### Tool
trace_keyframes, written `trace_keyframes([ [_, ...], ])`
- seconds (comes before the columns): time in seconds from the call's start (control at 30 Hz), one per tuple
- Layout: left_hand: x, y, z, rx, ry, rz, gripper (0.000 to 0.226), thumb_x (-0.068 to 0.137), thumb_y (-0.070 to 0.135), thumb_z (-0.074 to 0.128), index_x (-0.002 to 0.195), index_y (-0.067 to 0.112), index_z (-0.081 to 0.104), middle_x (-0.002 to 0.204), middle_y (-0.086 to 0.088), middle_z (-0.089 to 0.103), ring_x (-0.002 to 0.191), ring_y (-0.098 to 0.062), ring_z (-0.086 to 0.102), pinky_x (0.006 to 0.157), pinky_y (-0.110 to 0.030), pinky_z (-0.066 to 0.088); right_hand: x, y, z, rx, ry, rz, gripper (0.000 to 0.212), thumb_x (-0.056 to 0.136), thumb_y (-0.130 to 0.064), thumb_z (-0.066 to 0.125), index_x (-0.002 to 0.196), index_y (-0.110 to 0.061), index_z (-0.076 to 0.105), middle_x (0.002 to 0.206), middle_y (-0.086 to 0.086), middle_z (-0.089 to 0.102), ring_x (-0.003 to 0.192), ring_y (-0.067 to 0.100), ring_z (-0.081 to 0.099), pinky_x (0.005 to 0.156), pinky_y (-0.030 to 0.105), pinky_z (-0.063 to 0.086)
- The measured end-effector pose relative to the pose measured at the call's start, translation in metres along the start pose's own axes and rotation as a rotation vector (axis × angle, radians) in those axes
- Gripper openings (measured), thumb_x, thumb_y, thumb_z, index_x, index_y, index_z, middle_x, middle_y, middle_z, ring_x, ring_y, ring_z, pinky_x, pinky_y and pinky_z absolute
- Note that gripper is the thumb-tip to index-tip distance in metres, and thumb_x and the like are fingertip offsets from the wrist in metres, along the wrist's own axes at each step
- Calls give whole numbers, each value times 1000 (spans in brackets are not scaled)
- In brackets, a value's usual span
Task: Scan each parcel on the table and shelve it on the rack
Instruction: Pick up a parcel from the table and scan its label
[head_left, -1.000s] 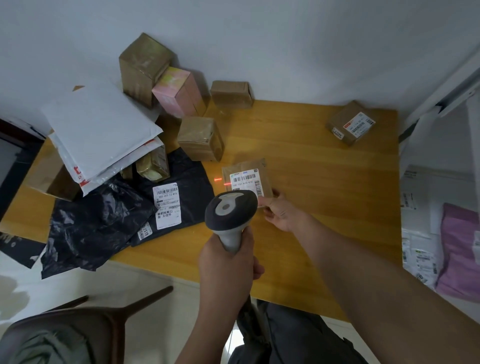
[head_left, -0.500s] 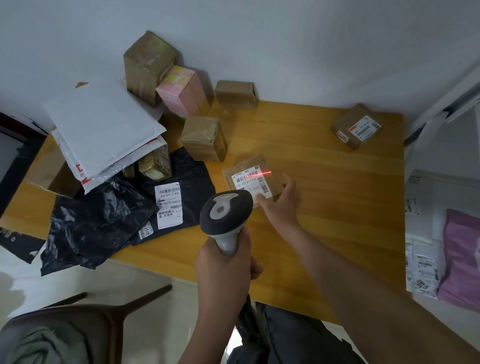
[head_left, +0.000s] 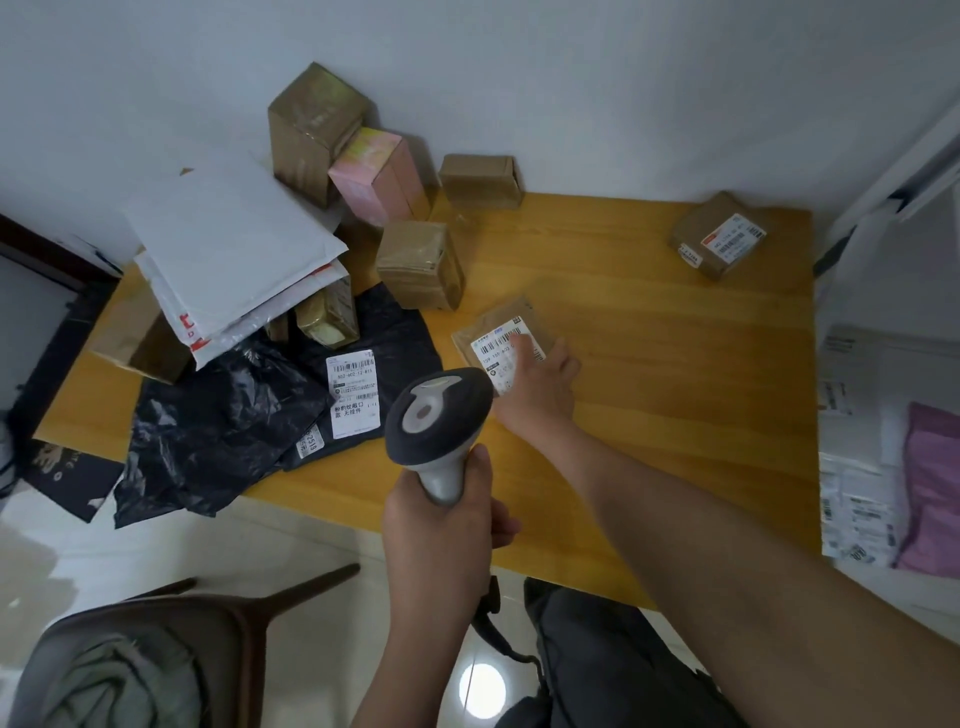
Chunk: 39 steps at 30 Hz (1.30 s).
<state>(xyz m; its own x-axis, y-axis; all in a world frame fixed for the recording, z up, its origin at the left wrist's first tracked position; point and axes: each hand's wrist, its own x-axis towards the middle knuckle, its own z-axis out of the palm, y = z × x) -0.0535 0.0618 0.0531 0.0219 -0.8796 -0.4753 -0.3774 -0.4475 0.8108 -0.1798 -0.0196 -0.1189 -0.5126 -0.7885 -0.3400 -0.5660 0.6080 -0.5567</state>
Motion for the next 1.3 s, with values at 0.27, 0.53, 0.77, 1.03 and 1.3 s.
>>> trace_keyframes([
  [0.27,-64,-26,-14,-34,8,140,40,94,23,62,58,8,59,49,-8,64,55,-32,69,64,-45,60,-68,29,-29,92,193,-139,93,59,-40,84,133,-23,30,137,7,25,124,30,25,85,33,38],
  [0.53,-181,-55,-8,-84,-151,329,31,95,22,60,76,-2,62,53,-12,64,59,-36,68,58,-42,60,-195,89,-83,122,289,-214,90,57,-43,82,129,-29,29,132,-1,26,124,23,24,93,34,42],
  [0.77,-270,-72,31,-47,-348,464,29,95,24,61,84,-3,63,59,-21,63,59,-43,66,58,-54,58,-305,179,-131,98,301,-157,85,60,-42,77,130,-24,33,131,1,28,121,21,25,101,31,33],
  [1.03,-339,-73,90,41,-566,574,25,94,23,63,84,0,65,59,-18,66,52,-33,66,54,-46,59,-386,281,-177,85,282,-58,89,57,-58,81,125,-23,36,123,-1,29,110,15,26,91,30,34],
  [1.3,-398,-60,168,44,-727,648,32,95,24,61,74,1,64,56,-15,66,51,-29,66,55,-42,59,-426,378,-237,129,399,79,92,60,-53,85,129,-28,29,116,-7,28,110,14,29,91,29,30],
])
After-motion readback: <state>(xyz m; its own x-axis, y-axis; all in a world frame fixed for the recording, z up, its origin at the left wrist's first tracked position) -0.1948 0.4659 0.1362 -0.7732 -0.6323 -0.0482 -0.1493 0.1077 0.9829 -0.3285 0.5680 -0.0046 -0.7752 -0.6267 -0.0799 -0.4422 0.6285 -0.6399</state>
